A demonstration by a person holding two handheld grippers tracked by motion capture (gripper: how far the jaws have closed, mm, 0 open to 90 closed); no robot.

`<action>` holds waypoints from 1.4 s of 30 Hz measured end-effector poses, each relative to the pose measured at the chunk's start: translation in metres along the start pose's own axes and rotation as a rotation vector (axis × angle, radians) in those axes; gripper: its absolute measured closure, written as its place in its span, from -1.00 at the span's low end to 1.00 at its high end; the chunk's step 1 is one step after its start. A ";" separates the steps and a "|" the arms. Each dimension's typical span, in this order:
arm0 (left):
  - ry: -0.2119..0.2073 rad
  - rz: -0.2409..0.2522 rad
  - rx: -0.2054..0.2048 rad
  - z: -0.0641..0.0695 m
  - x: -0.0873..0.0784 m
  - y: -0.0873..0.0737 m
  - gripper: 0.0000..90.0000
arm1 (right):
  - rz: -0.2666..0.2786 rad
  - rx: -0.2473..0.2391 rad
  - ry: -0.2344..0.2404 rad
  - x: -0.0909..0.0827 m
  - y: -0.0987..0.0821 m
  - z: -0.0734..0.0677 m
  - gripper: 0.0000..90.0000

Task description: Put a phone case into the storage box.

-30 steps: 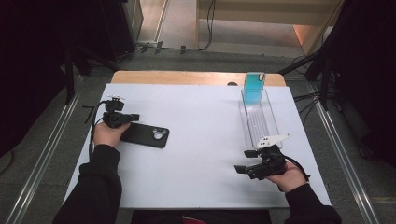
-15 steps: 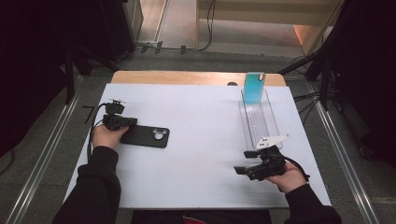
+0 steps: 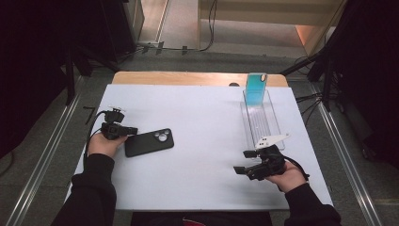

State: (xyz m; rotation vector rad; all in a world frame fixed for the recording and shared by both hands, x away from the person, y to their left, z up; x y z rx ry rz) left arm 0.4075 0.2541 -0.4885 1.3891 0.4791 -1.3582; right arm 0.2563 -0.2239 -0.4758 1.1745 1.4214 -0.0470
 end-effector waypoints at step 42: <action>-0.272 0.146 0.171 0.068 -0.034 -0.044 -0.22 | -0.029 0.007 -0.012 0.001 -0.002 0.004 -0.54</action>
Point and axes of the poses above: each handheld gripper's, and its own axes: x roughly forward along the jaws, y roughly out of its top, z roughly to its right, the point moved 1 cm from there along x, roughly forward along the jaws, and after that the axes turned 6 degrees about -z, right-handed, at the moved point
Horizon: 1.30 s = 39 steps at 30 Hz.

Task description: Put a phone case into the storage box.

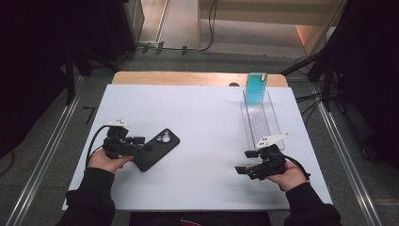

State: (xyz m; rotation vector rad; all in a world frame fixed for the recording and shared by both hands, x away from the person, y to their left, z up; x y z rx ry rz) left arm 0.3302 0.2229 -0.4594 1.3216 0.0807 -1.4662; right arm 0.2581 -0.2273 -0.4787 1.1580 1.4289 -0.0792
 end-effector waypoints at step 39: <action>-0.060 -0.050 0.105 0.041 0.015 -0.019 -0.37 | -0.019 -0.007 -0.014 0.002 -0.003 0.000 -0.54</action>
Point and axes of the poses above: each handheld gripper's, and its own axes: x roughly forward along the jaws, y roughly out of its top, z roughly to its right, the point moved 1 cm from there along x, roughly forward along the jaws, and after that the axes turned 6 degrees about -z, right-handed, at the moved point
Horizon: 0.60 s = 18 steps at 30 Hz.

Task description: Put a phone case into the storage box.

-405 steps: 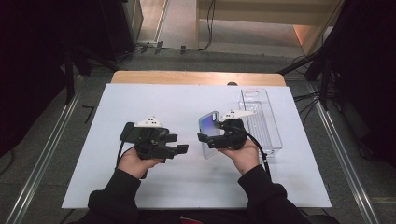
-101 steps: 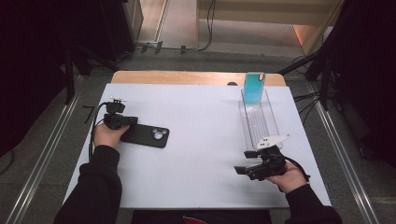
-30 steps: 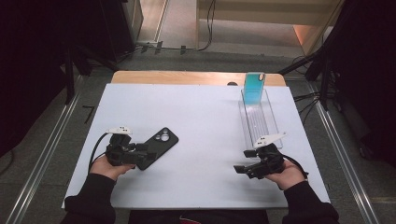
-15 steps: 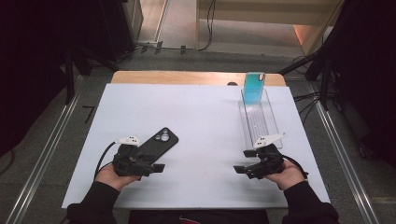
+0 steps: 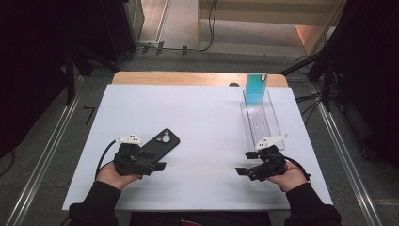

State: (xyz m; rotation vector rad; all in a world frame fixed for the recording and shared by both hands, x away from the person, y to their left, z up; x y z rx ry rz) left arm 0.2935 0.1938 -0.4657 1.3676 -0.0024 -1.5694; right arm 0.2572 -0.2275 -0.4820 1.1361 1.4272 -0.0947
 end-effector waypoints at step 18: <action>0.085 0.012 0.007 -0.028 0.003 0.024 -0.45 | -0.004 0.009 -0.004 -0.002 -0.005 0.000 -0.54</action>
Point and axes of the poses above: each handheld gripper's, and its own axes: x roughly forward along the jaws, y roughly out of its top, z roughly to its right, the point moved 1 cm from there along x, roughly forward along the jaws, and after that the axes turned 6 degrees about -z, right-handed, at the moved point
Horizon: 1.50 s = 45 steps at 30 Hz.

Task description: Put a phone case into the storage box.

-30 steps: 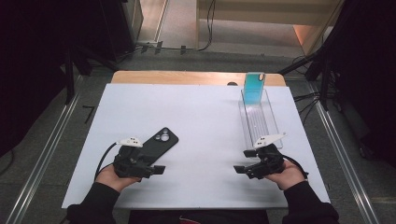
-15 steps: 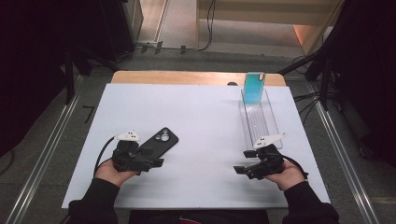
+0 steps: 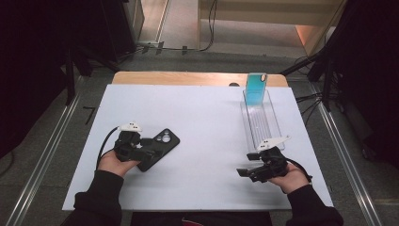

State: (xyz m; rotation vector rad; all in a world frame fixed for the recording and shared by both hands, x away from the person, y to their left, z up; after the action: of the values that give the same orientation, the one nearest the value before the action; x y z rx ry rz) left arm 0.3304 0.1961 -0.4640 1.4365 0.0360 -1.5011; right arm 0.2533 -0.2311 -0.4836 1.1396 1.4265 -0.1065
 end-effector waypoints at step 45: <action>0.047 -0.104 0.055 -0.020 0.041 0.015 -1.00 | -0.002 0.003 0.001 0.000 0.000 0.000 -0.54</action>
State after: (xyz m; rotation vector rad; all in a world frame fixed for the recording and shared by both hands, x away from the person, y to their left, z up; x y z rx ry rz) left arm 0.3644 0.1760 -0.4923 1.5345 0.1001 -1.5627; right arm 0.2535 -0.2308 -0.4838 1.1413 1.4289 -0.1091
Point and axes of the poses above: each handheld gripper's, and its own axes: x roughly forward along the jaws, y roughly out of its top, z roughly to its right, the point moved 1 cm from there along x, roughly forward along the jaws, and after that the axes turned 6 degrees about -z, right-handed, at the moved point
